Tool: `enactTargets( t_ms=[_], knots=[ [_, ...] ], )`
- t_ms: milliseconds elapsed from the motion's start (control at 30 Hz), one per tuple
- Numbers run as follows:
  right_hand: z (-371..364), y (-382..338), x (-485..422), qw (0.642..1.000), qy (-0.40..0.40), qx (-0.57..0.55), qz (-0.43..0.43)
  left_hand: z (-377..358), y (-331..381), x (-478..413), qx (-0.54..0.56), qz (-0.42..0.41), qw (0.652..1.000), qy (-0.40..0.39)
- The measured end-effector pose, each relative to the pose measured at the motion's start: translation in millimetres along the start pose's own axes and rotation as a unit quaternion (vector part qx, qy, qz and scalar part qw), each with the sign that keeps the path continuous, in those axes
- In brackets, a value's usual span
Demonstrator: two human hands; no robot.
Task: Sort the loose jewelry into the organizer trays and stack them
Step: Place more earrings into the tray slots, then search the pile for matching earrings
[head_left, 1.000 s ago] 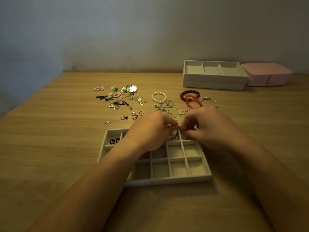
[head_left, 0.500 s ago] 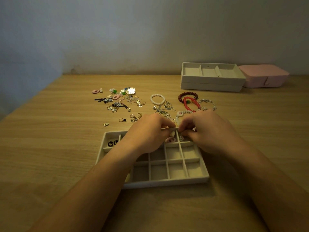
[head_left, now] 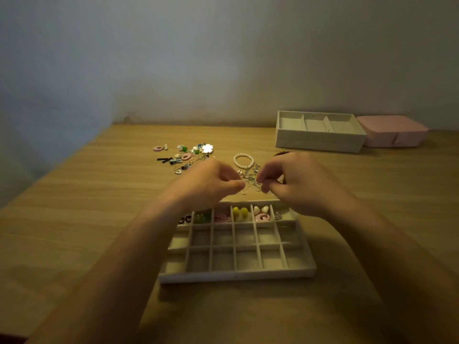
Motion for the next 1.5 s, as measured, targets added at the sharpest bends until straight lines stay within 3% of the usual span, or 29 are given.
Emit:
enactTargets(
  t_ms=[133,300,467,733,800,867,933,1033,1133,1333,1500],
  knots=[
    [-12.8,-43.1,-34.0,0.993,-0.075,-0.087,0.031,39.7,-47.8,12.7,0.015,0.071,0.996,0.06],
    [-41.0,-77.0,-80.1,0.988,-0.098,-0.115,0.031,51.8,-101.5,15.6,-0.004,0.134,0.986,0.099],
    [-65.3,-91.1,-110.1,0.987,-0.115,-0.115,0.013,36.9,-122.1,3.5,0.017,0.121,0.99,0.075],
    [-76.0,-84.8,-121.9,0.985,-0.113,-0.131,0.002,32.5,-140.9,-5.0,-0.05,0.092,0.986,0.132],
    [-76.9,-78.4,-122.0,0.983,-0.108,-0.147,-0.007,31.6,-141.0,-3.1,-0.014,0.094,0.985,0.143],
    [-76.5,-72.4,-120.9,0.979,-0.103,-0.176,-0.018,29.4,-139.7,0.1,0.091,0.107,0.979,0.15],
    [-75.5,-68.3,-117.3,0.971,-0.108,-0.212,-0.03,28.1,-137.1,4.4,0.258,0.12,0.947,0.149],
    [-76.1,-66.8,-111.7,0.957,-0.128,-0.261,-0.019,31.1,-129.1,7.7,0.493,0.115,0.854,0.123],
    [-77.1,-68.8,-109.1,0.943,-0.129,-0.308,-0.001,34.1,-122.2,10.3,0.615,0.103,0.778,0.074],
    [-76.7,-70.8,-109.5,0.913,-0.128,-0.388,0.0,31.8,-117.7,11.5,0.67,0.085,0.736,0.04],
    [-73.9,-71.5,-110.6,0.913,-0.131,-0.387,-0.002,31.1,-115.5,11.5,0.69,0.075,0.719,0.034]
  ],
)
Point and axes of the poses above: each hand's wrist, its own x-axis away from the middle knuckle, its own z-axis out of the back of the hand, y = z × x, the point moved 1 cm from there along -x, towards the middle knuckle, and after that the axes turned 1 degree about -y, right-handed, at the moved point
